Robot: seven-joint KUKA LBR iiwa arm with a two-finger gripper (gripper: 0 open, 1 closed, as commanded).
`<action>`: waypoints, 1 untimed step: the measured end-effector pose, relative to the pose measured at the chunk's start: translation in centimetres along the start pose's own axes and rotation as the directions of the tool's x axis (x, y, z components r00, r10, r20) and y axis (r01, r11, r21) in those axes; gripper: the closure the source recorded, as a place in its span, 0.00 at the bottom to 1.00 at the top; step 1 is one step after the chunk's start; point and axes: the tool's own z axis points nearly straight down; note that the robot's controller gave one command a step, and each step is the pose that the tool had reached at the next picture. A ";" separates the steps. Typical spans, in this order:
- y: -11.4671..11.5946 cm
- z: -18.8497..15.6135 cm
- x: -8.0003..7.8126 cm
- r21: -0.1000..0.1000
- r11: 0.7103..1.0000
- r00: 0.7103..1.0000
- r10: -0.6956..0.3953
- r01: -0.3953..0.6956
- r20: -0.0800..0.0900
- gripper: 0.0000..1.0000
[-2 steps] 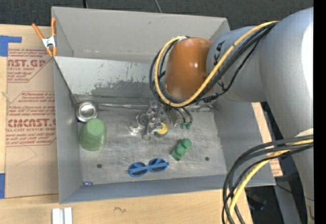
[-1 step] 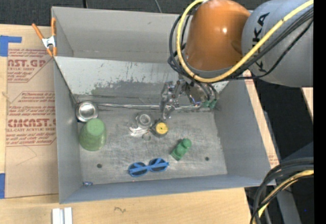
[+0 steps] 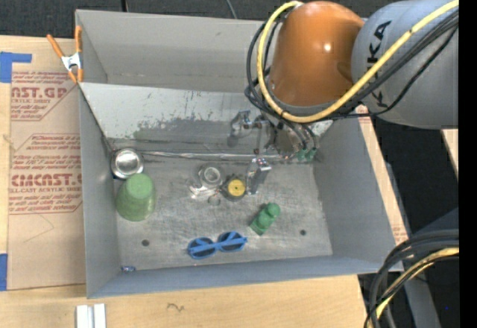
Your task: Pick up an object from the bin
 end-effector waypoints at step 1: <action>-3.4 13.1 0.9 -0.001 0.998 0.998 -0.058 0.058 0.005 0.00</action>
Offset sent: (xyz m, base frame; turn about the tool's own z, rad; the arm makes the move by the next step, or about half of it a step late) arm -0.0030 -0.0357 -0.1283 -0.0591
